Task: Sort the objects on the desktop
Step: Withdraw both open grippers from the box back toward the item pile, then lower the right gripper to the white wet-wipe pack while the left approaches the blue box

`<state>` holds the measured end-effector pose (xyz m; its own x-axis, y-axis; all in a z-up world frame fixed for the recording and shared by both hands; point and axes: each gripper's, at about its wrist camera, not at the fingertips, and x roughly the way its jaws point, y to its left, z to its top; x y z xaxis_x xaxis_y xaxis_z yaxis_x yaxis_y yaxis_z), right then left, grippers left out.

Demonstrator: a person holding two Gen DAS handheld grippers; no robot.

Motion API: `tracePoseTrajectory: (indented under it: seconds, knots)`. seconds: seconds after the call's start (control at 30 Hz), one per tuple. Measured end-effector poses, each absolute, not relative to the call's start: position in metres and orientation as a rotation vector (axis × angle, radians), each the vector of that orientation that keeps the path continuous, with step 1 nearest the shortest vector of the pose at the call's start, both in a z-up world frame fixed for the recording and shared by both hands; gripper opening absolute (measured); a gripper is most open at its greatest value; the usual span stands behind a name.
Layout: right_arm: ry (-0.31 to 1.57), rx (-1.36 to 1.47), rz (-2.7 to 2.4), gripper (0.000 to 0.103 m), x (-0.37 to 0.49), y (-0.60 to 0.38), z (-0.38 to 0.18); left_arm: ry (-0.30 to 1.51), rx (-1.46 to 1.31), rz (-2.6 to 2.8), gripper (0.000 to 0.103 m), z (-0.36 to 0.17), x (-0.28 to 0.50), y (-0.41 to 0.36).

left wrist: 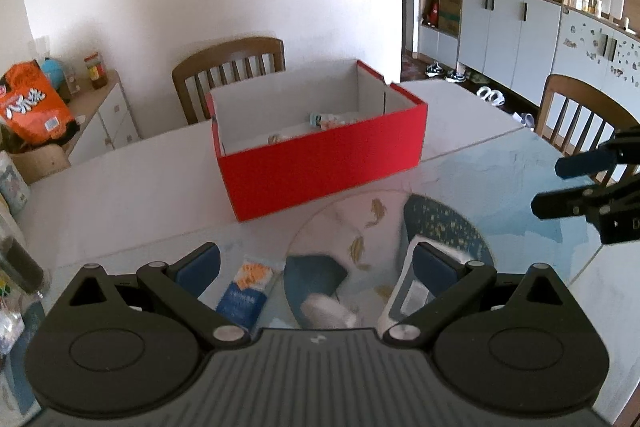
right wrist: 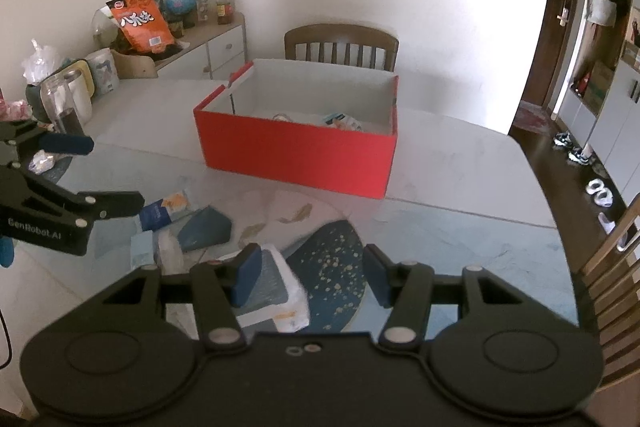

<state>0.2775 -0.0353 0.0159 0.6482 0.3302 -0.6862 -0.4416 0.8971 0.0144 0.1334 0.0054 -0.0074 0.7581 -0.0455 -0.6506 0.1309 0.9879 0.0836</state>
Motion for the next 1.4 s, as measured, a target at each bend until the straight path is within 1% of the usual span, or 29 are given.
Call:
tracePoseTrajectory:
  seconds: [0.07, 0.1, 0.13, 0.87, 1.4]
  knots:
    - [0.749, -0.158, 0.44, 0.062, 0.277, -0.034, 0.012, 0.717, 0.123, -0.092, 0.103, -0.014, 0.132, 0.009]
    - [0.749, -0.156, 0.441, 0.067, 0.277, -0.034, 0.01, 0.722, 0.121, -0.091, 0.103, -0.017, 0.13, 0.01]
    - [0.746, -0.155, 0.443, 0.068, 0.275, -0.034, 0.009, 0.728, 0.121, -0.087, 0.103, -0.021, 0.129, 0.011]
    - [0.831, -0.155, 0.43, 0.068, 0.288, -0.021, -0.035, 0.825, 0.142, -0.08, 0.102, -0.084, 0.133, 0.03]
    - [0.914, -0.167, 0.464, 0.068, 0.289, -0.005, -0.064, 0.864, 0.146, -0.094, 0.102, -0.11, 0.145, 0.034]
